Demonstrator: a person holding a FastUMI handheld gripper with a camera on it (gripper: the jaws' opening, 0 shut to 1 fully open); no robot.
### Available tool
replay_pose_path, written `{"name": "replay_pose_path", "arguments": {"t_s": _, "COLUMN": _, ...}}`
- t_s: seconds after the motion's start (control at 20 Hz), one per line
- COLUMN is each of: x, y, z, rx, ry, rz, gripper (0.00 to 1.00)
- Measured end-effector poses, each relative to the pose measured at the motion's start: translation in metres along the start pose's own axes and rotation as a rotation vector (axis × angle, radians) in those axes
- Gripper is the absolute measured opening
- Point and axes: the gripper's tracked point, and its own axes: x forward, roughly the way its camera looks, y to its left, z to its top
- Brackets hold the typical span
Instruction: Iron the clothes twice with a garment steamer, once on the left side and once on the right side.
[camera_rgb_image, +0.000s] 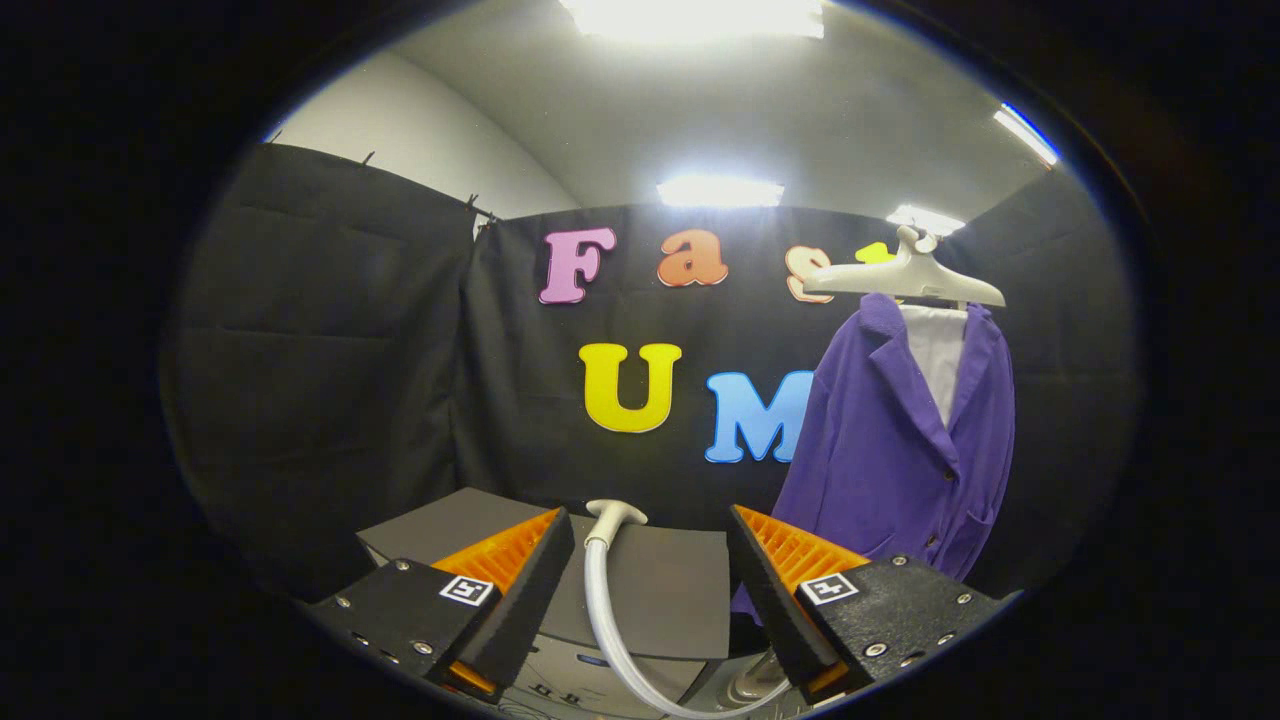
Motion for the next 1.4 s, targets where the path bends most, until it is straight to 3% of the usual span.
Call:
{"name": "replay_pose_path", "arguments": {"t_s": 0.45, "x": 0.176, "y": 0.051, "z": -0.062, "rx": 0.047, "ry": 0.227, "rz": 0.025, "gripper": 0.95}}
{"name": "replay_pose_path", "arguments": {"t_s": 0.7, "x": 0.235, "y": 0.057, "z": -0.098, "rx": 0.162, "ry": 0.394, "rz": -0.053, "gripper": 0.95}}
{"name": "replay_pose_path", "arguments": {"t_s": 1.0, "x": 0.268, "y": 0.064, "z": -0.148, "rx": 0.328, "ry": 0.667, "rz": -0.128, "gripper": 0.93}}
{"name": "replay_pose_path", "arguments": {"t_s": 1.2, "x": 0.271, "y": 0.059, "z": -0.174, "rx": 0.409, "ry": 0.770, "rz": -0.145, "gripper": 0.90}}
{"name": "replay_pose_path", "arguments": {"t_s": 1.4, "x": 0.271, "y": 0.072, "z": -0.181, "rx": 0.504, "ry": 0.771, "rz": -0.125, "gripper": 0.75}}
